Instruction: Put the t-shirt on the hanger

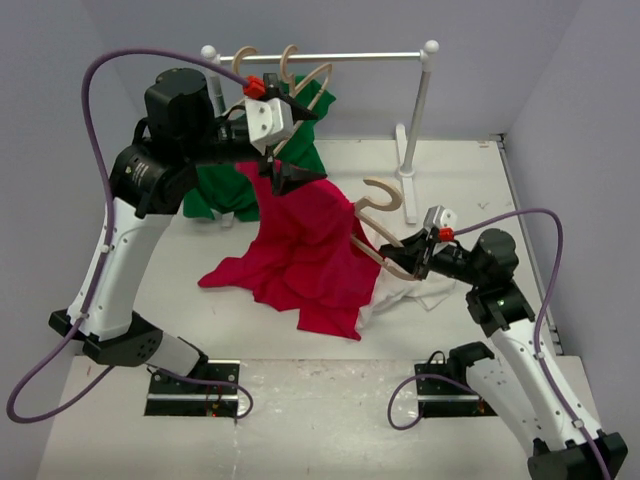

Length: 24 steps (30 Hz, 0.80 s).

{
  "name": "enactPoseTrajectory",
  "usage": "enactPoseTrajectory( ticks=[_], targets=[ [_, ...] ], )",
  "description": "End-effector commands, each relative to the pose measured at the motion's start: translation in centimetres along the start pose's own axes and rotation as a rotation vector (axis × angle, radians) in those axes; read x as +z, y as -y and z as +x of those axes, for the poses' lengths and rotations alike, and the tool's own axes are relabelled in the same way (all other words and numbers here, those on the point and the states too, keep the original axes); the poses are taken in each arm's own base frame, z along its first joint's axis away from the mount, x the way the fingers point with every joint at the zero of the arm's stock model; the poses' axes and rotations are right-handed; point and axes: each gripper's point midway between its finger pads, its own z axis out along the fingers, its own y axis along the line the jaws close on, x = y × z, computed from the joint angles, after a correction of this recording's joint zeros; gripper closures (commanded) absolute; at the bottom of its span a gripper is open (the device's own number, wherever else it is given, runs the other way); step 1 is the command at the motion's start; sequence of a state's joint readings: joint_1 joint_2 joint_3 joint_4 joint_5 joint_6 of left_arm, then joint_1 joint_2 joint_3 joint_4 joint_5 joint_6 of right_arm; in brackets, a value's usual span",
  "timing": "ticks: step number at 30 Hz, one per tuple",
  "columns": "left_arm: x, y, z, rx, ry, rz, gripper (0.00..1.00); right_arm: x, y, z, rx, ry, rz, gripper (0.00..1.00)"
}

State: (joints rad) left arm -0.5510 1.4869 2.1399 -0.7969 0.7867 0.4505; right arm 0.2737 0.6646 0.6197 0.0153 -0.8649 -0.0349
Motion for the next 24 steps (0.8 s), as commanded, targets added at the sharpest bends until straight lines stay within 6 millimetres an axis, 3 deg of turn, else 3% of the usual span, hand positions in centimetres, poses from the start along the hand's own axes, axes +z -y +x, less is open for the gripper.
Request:
enactPoseTrajectory(
  ticks=[1, 4, 6, 8, 13, 15, 17, 21, 24],
  targets=[
    [-1.6, 5.3, -0.2, 0.085, 0.033, 0.237, 0.0, -0.1, -1.8, -1.8, -0.146, -0.005, -0.159, 1.0],
    [-1.4, 7.3, 3.6, -0.026, -0.061, 0.321, 0.03, 0.0, -1.3, -1.8, -0.159, -0.027, -0.15, 1.0],
    [-1.4, 8.0, 4.7, -0.044, -0.086, 0.326, 0.11, -0.1, -1.7, -2.0, -0.167, -0.029, -0.196, 1.0],
    [-1.0, 8.7, 7.3, -0.093, -0.148, 0.322, 0.17, -0.1, -2.0, -2.3, -0.19, -0.026, -0.234, 1.0],
    [-0.3, 9.2, 10.2, -0.139, -0.245, 0.28, 0.25, -0.1, -2.1, -2.4, -0.186, -0.048, -0.287, 1.0],
    [0.1, 9.4, 11.1, -0.155, -0.281, 0.273, 0.38, 0.0, -2.0, -2.4, -0.18, -0.057, -0.284, 1.0],
    [0.6, 9.6, 11.8, -0.177, -0.306, 0.272, 0.44, -0.1, -2.0, -2.4, -0.184, -0.062, -0.282, 1.0],
    [1.7, 9.0, 13.5, -0.202, -0.372, 0.235, 1.0, -0.3, -2.4, -2.6, -0.194, -0.058, -0.303, 1.0],
    [2.1, 8.9, 13.4, -0.196, -0.373, 0.23, 1.0, -0.3, -2.6, -2.8, -0.196, -0.049, -0.31, 1.0]
  ],
)
